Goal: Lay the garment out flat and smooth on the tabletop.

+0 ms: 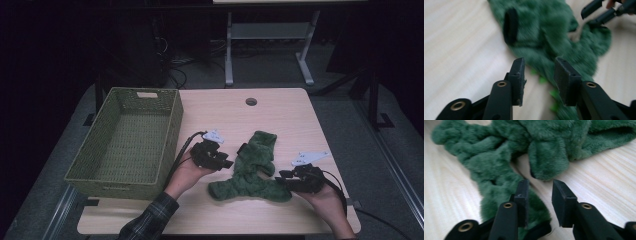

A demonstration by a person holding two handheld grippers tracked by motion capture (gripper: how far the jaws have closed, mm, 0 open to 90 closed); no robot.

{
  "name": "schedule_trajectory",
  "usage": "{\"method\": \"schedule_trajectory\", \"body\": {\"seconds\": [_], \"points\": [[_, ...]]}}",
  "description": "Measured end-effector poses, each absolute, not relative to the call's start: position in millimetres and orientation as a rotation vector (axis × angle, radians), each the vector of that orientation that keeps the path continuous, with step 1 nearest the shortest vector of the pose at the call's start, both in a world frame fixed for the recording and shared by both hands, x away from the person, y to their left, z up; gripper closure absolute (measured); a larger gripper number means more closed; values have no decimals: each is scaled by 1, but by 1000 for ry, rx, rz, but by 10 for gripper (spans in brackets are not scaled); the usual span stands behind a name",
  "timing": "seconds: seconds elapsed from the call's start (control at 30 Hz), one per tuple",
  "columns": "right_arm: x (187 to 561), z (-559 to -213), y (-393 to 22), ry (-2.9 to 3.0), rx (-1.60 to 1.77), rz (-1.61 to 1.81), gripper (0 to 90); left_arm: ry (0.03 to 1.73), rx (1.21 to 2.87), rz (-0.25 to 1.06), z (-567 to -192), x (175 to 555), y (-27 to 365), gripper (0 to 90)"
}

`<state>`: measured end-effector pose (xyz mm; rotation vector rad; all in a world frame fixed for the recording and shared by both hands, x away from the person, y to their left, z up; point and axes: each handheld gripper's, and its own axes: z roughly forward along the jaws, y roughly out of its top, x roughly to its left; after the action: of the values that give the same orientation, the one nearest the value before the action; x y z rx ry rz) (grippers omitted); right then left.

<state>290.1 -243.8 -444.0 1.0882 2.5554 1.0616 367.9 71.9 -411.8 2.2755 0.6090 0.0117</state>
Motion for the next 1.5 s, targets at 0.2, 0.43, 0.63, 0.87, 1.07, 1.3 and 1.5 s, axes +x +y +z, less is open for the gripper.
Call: {"method": "schedule_trajectory", "body": {"seconds": [0.2, 0.43, 0.63, 0.87, 1.07, 1.3, 1.5], "points": [[292, -447, -242, 2566, 1111, 1046, 595, 604, 2263, -2, -416, 393, 50, 568], [293, -449, -241, 2554, 1127, 1058, 580, 599, 2254, -10, -422, 411, 37, 562], [295, -452, -240, 2558, 1131, 1064, 576, 597, 2262, -54, -432, 416, 28, 567], [295, -453, -240, 2558, 1140, 1067, 569, 588, 2270, -61, -432, 410, 28, 839], [298, -455, -240, 2545, 1163, 1094, 567, 621, 2212, -38, -420, 400, 45, 845], [308, -460, -234, 2540, 1181, 1096, 564, 650, 2210, -46, -423, 398, 55, 845], [313, -461, -226, 2549, 1177, 1107, 612, 654, 2209, -51, -424, 398, 56, 845]]}}
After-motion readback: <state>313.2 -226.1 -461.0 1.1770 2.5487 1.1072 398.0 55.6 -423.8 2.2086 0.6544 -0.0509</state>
